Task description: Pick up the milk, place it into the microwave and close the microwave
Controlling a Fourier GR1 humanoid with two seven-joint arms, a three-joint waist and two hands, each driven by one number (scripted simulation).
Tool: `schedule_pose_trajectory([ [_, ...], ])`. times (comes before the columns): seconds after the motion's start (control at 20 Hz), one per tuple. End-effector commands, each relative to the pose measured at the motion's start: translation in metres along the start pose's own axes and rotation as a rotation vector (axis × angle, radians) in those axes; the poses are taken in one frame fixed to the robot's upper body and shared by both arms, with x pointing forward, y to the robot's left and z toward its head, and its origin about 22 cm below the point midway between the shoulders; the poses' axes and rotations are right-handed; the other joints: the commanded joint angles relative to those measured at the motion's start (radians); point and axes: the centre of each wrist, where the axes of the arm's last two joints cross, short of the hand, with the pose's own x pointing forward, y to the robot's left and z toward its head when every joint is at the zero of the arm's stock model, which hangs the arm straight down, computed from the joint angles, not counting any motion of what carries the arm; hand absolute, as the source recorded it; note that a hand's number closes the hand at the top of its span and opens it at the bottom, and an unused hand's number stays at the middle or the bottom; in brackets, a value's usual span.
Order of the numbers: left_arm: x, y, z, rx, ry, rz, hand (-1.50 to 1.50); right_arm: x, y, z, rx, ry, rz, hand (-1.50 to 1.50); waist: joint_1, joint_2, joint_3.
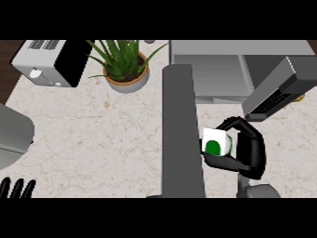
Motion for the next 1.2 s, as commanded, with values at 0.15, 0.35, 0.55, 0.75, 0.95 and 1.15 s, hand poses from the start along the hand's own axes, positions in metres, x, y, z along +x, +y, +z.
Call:
schedule_pose_trajectory([
  [0.15,-0.006,-0.007,0.001,0.001,0.003,-0.011,-1.5,-0.014,0.037,-0.035,0.014,0.05,0.109,1.5,0.006,0.001,0.0],
  [0.35,-0.008,-0.003,0.0,-0.009,0.014,-0.001,-1.5,-0.029,0.035,-0.07,-0.038,0.126,0.176,1.5,0.011,0.004,0.0],
  [0.55,0.002,0.02,0.005,-0.015,0.015,-0.011,-1.5,-0.058,0.042,-0.073,-0.062,0.128,0.143,1.5,0.024,0.007,0.001],
  [0.75,0.001,0.017,0.002,-0.006,0.011,-0.009,-1.5,-0.063,0.044,-0.097,-0.052,0.162,0.18,1.5,0.025,0.008,0.001],
  [0.95,-0.002,0.021,0.007,-0.028,0.011,-0.005,-1.5,-0.077,0.012,-0.097,-0.078,0.165,0.299,1.5,0.045,0.017,0.002],
  [1.15,-0.006,0.009,-0.008,-0.035,0.005,0.007,-1.5,-0.071,0.006,-0.117,-0.084,0.16,0.379,1.5,0.063,0.027,0.003],
])
